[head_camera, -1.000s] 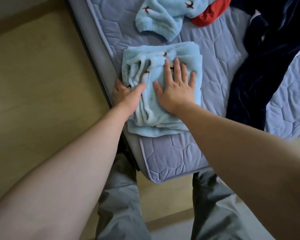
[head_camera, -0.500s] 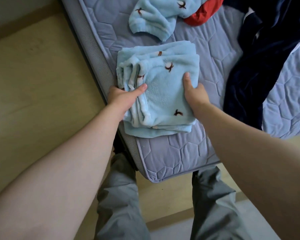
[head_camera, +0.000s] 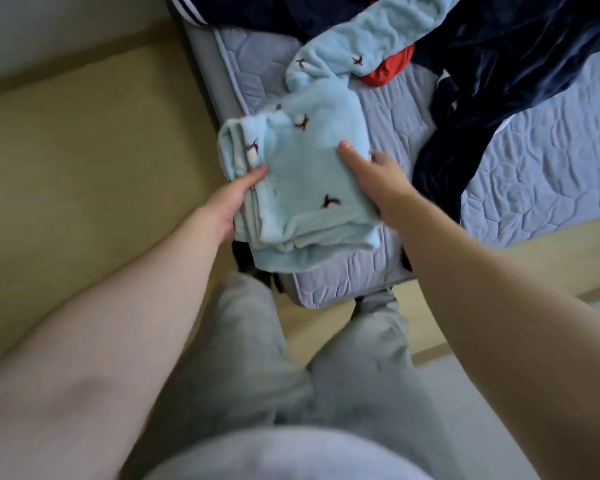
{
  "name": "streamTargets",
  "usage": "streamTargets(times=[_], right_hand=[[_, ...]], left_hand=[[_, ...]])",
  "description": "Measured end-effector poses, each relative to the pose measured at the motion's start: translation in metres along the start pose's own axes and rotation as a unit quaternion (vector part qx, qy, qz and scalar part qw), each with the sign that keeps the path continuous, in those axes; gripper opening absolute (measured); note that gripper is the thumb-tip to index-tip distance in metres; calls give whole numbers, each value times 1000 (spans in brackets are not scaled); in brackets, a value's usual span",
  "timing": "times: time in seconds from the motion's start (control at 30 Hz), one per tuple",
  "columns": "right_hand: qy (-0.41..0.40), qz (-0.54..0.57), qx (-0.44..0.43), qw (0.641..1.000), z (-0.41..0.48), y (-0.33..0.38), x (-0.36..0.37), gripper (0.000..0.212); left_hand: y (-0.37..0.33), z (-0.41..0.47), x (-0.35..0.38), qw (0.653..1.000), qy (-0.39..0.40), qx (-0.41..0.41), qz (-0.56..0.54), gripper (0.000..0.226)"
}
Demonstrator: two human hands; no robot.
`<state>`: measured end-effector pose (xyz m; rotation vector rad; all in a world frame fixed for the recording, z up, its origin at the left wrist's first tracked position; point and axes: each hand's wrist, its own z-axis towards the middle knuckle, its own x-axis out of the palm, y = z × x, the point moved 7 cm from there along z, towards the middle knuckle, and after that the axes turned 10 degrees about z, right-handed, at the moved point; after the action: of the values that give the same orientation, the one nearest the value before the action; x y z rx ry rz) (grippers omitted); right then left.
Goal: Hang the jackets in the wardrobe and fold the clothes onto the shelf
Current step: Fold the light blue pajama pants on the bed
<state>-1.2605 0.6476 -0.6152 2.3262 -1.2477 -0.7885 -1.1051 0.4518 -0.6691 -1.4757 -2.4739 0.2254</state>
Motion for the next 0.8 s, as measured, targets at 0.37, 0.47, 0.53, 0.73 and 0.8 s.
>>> streamTargets(times=[0.37, 0.47, 0.53, 0.73, 0.8], right_hand=[[40, -174, -145, 973, -219, 169, 71, 80], [62, -277, -322, 903, -284, 215, 108, 72], [98, -321, -381, 861, -322, 226, 134, 55], [252, -330, -275, 868, -384, 182, 190, 33], [302, -297, -201, 883, -403, 156, 207, 46]], left_hand=[[-108, -279, -131, 930, -183, 283, 145, 38], [-118, -345, -156, 842, -310, 346, 274, 47], [-109, -384, -166, 776, -395, 346, 350, 57], [-46, -498, -190, 603, -614, 388, 331, 52], [-17, -523, -210, 627, -634, 368, 263, 54]])
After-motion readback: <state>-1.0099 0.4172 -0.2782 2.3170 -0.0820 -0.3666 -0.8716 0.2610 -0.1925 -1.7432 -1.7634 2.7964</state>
